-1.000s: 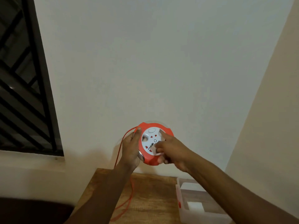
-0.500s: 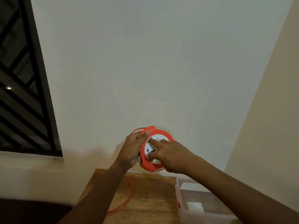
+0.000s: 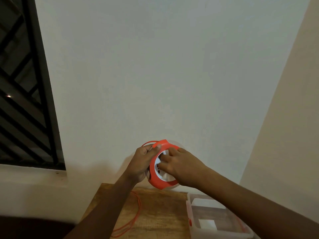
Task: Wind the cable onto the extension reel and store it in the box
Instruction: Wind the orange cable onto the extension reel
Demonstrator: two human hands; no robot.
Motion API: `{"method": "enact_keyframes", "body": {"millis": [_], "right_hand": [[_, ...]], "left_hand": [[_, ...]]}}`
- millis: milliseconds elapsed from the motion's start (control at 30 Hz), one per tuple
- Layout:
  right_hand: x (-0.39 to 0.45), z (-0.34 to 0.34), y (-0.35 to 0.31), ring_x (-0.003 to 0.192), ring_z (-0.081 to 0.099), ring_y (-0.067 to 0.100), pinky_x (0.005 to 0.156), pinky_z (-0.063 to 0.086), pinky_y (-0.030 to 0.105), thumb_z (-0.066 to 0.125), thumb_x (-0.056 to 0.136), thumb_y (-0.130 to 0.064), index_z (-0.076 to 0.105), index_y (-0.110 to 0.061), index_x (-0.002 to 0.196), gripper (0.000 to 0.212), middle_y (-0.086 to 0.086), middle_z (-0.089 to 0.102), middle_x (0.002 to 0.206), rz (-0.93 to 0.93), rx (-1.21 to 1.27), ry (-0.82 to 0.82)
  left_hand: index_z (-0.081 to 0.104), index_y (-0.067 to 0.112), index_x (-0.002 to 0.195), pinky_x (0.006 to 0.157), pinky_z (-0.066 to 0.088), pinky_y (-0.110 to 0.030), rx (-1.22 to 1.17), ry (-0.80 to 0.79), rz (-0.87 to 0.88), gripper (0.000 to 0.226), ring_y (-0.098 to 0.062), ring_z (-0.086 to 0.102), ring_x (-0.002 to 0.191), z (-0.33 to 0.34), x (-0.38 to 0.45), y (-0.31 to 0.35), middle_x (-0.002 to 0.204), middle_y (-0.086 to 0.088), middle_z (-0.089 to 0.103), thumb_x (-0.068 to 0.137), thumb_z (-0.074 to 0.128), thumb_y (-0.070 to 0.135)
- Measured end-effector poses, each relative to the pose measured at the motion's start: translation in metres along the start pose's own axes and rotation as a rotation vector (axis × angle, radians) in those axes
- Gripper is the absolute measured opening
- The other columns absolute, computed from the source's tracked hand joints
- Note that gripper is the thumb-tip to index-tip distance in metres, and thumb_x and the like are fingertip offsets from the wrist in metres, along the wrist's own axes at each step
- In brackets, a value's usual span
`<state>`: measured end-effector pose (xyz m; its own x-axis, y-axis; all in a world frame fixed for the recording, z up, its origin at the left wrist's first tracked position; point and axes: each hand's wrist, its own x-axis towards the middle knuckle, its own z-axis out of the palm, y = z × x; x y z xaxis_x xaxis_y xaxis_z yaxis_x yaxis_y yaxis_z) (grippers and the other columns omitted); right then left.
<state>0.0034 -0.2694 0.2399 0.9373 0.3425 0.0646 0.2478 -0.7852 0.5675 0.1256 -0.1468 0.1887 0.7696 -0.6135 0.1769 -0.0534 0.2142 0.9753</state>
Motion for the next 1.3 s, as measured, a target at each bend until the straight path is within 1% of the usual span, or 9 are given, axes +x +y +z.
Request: {"method": "enact_keyframes", "body": {"millis": [133,267,400,533,767,867,1000,1167,1300], "right_hand": [[0.001,-0.003,0.005,0.123,0.051,0.036,0.101,0.043,0.049,0.082,0.072,-0.039,0.045,-0.024,0.137,0.076,0.007,0.05,0.142,-0.003,0.015,-0.022],[-0.002,0.002,0.008,0.115,0.058,0.035,0.094,0.048,0.048,0.084,0.07,-0.04,0.042,-0.026,0.136,0.08,0.007,0.051,0.141,-0.042,0.015,-0.049],[-0.004,0.006,0.007,0.112,0.06,0.036,0.091,0.051,0.051,0.085,0.068,-0.038,0.045,-0.027,0.136,0.08,0.011,0.052,0.139,-0.096,-0.005,-0.045],[-0.006,0.004,0.011,0.112,0.061,0.037,0.089,0.052,0.051,0.085,0.07,-0.036,0.048,-0.027,0.134,0.075,0.011,0.053,0.138,-0.154,0.002,-0.019],[-0.01,0.011,0.018,0.103,0.065,0.034,0.083,0.055,0.045,0.087,0.065,-0.041,0.043,-0.026,0.134,0.083,0.01,0.057,0.134,-0.222,-0.045,0.044],[-0.008,0.011,0.021,0.103,0.066,0.032,0.08,0.056,0.042,0.088,0.061,-0.044,0.043,-0.025,0.134,0.088,0.007,0.059,0.132,-0.219,-0.076,0.086],[-0.007,0.003,0.031,0.101,0.066,0.031,0.077,0.056,0.038,0.088,0.061,-0.044,0.047,-0.022,0.134,0.086,0.005,0.06,0.131,-0.245,-0.123,0.136],[-0.008,0.004,0.029,0.08,0.071,0.026,0.071,0.057,0.034,0.089,0.059,-0.043,0.053,-0.016,0.123,0.078,0.006,0.069,0.116,-0.215,-0.182,0.237],[-0.003,0.014,0.025,0.059,0.069,0.024,0.057,0.054,0.03,0.091,0.052,-0.045,0.051,-0.013,0.11,0.078,0.006,0.074,0.09,-0.067,-0.157,0.349]], "left_hand": [[0.071,0.026,0.11,0.073,0.064,-0.039,0.006,0.008,-0.011,0.036,-0.029,0.078,0.09,-0.001,-0.002,0.0,0.099,0.001,0.081,0.083,0.062,0.049],[0.07,0.027,0.109,0.07,0.064,-0.036,0.016,-0.006,-0.014,0.022,-0.026,0.079,0.088,-0.003,-0.004,0.001,0.097,0.004,0.081,0.094,0.06,0.04],[0.072,0.024,0.109,0.074,0.065,-0.041,0.025,-0.01,-0.013,0.037,-0.03,0.078,0.09,-0.004,-0.006,0.0,0.1,-0.002,0.08,0.082,0.063,0.048],[0.071,0.019,0.114,0.077,0.065,-0.045,0.03,-0.022,-0.026,0.045,-0.031,0.078,0.089,-0.003,-0.006,-0.003,0.102,-0.005,0.08,0.08,0.064,0.049],[0.072,0.022,0.107,0.069,0.064,-0.038,0.046,-0.025,-0.035,0.019,-0.028,0.079,0.084,-0.002,-0.006,-0.002,0.094,0.0,0.081,0.097,0.06,0.034],[0.072,0.021,0.106,0.07,0.064,-0.039,0.038,-0.031,-0.043,0.019,-0.03,0.079,0.085,-0.002,-0.006,-0.001,0.095,-0.003,0.081,0.098,0.059,0.032],[0.071,0.016,0.114,0.072,0.065,-0.042,0.002,-0.048,-0.062,0.031,-0.034,0.078,0.088,-0.004,-0.005,0.0,0.102,-0.009,0.08,0.095,0.06,0.038],[0.071,0.015,0.116,0.073,0.064,-0.041,0.007,-0.048,-0.059,0.039,-0.032,0.078,0.089,-0.005,-0.002,0.001,0.102,-0.007,0.08,0.09,0.062,0.043],[0.072,0.016,0.115,0.08,0.064,-0.046,-0.065,-0.002,-0.047,0.048,-0.033,0.078,0.092,-0.006,-0.001,0.0,0.104,-0.009,0.08,0.081,0.065,0.049]]}}
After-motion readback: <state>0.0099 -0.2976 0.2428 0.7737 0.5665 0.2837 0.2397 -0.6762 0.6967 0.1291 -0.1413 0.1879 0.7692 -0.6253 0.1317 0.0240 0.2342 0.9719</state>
